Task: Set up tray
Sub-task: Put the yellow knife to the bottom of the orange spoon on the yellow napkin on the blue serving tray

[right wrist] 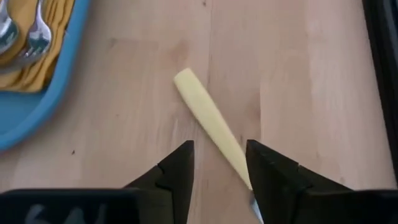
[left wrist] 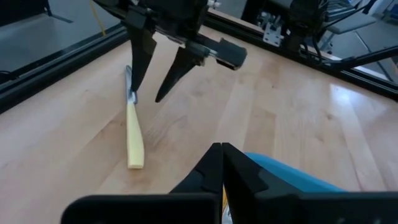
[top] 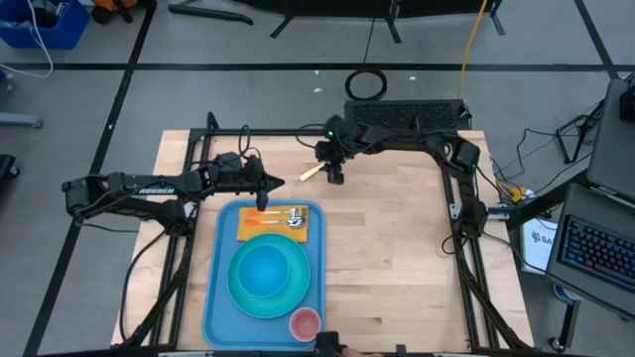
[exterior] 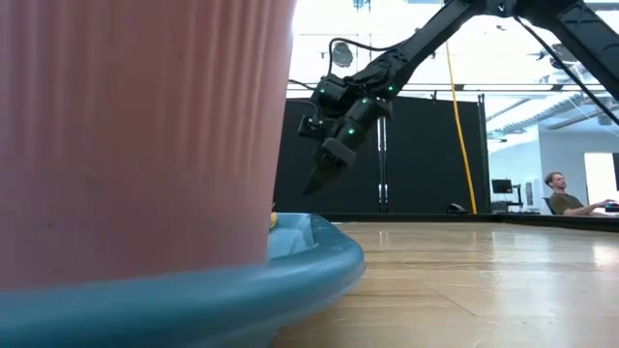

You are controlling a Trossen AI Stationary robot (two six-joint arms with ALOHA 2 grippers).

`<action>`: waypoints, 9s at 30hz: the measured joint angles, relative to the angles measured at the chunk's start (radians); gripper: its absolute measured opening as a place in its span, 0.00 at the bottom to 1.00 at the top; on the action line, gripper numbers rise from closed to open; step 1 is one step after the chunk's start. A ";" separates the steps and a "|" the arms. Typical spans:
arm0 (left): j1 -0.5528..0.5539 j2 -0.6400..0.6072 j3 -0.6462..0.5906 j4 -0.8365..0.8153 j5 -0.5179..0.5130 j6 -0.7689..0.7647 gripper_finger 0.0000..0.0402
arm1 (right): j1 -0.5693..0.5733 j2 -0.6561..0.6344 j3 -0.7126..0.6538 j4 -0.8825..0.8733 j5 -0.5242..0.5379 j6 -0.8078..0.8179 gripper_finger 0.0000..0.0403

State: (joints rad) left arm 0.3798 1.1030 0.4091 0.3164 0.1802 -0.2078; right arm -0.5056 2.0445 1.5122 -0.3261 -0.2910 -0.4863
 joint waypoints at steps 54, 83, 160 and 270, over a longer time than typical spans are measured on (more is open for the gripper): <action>0.000 0.000 0.000 -0.023 -0.007 0.034 0.02 | -0.056 0.135 0.165 -0.147 0.029 -0.135 0.25; -0.026 0.000 0.000 -0.028 -0.003 0.067 0.01 | -0.046 0.126 0.164 -0.244 0.097 -0.176 0.22; -0.035 0.000 0.001 -0.058 -0.003 0.093 0.04 | 0.026 0.156 0.247 -0.276 0.075 -0.253 0.35; -0.062 0.001 0.001 -0.058 -0.007 0.099 0.06 | -0.019 0.193 0.248 -0.365 0.155 -0.056 0.51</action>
State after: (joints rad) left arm 0.3180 1.1042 0.4099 0.2583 0.1728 -0.1089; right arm -0.5242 2.2373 1.7603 -0.6908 -0.1360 -0.5424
